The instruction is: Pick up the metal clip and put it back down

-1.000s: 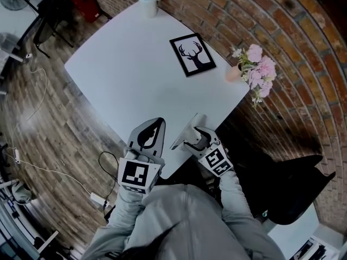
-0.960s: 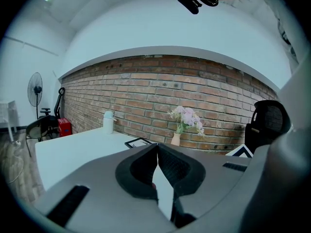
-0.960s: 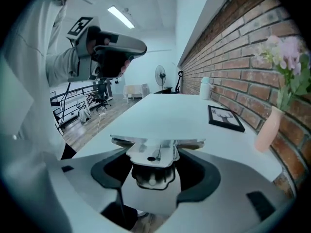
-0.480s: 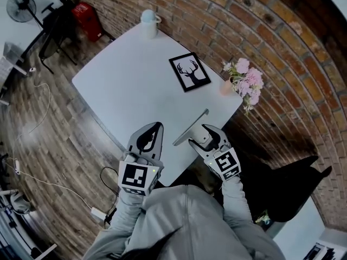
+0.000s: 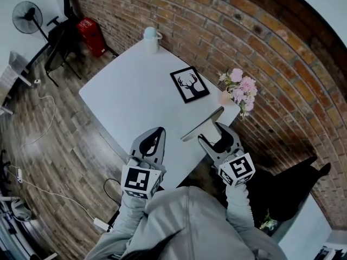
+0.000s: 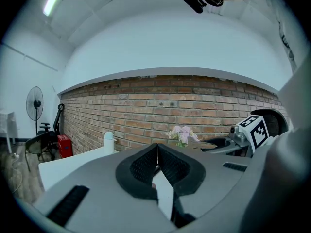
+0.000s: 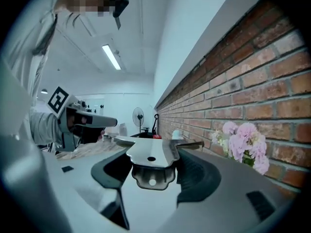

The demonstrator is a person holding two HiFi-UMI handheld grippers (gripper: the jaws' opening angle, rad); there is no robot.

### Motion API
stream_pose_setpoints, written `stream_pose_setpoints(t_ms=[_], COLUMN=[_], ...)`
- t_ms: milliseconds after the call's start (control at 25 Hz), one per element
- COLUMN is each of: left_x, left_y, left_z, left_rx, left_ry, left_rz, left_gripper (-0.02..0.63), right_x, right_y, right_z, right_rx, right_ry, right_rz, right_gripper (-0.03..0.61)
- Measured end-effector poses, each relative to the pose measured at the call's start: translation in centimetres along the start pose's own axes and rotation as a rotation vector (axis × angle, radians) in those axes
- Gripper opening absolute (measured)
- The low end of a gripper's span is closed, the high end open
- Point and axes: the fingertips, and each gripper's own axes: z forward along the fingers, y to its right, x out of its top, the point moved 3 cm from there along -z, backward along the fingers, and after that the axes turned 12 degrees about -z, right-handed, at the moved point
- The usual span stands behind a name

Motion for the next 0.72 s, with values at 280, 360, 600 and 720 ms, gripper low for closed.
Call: stream_pose_setpoints(t_ms=[280,360,600,720], left_x=[0.3,0.3,0.2,0.2], left_y=[0.9,1.0,1.2,1.2], left_z=[-0.6,-0.7,-1.1,-1.1], left_rx=[-0.005,-0.004,0.005,0.005], left_ry=[0.025,0.027,0.031,0.028], left_rz=[0.003,0.003,0.003,0.005], left_gripper=[0.028,0.028,0.028,0.028], right_x=[2.6,2.9,3.5,3.6], right_y=[1.4,1.6,1.8,2.0], right_z=[-2.8,-3.6,-5.2,-5.5], right_rx=[-0.088,-0.107,-0.136,-0.141], right_ry=[0.078,0.093,0.135,0.141], right_rz=[0.05,0.066,0.105,0.109], right_gripper=[0.298,0.298,0.298,0.298])
